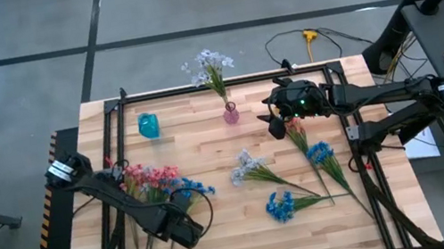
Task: Sort flowers into vase by color
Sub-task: Put the left blue flowers into the yellow vase
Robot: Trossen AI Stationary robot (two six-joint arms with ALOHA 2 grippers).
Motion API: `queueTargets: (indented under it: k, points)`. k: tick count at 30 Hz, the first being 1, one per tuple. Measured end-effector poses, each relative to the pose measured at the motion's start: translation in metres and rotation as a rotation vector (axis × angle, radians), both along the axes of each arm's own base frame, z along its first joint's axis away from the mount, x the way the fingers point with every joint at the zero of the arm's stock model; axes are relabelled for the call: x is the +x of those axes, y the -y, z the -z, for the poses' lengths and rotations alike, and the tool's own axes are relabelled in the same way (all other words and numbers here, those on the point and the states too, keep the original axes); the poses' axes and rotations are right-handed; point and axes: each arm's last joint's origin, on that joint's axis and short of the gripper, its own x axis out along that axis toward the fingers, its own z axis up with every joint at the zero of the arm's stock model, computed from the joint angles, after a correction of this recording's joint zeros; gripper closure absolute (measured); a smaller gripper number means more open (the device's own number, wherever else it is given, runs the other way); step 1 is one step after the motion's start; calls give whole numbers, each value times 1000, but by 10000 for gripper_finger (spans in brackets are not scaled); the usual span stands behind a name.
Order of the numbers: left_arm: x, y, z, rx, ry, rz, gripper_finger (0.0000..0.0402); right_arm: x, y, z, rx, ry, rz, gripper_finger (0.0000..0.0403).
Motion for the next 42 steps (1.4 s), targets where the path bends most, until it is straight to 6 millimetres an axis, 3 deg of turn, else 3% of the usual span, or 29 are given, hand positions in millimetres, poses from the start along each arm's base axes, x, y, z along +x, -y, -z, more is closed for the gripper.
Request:
queueTargets:
  k: [8,14,19,30,32,37,42]
  points:
    - [5,-3,13,61,-21,-1,120,0,0,0,1,-1,0,140]
    - [9,-6,25,90,-63,1,150,1,-2,0,1,-1,-9,140]
    - [9,-6,27,98,-72,3,207,1,-4,0,1,-2,-15,140]
    - [8,-7,27,108,-90,13,385,1,-4,0,0,-2,-15,140]
    - [8,-7,27,108,-90,20,395,1,-4,0,-3,-3,-17,140]
    - [9,-7,17,89,-64,56,392,-2,-5,-1,-2,-12,-19,140]
    - [10,-8,-18,86,59,149,400,-15,-13,-8,22,-14,-26,140]
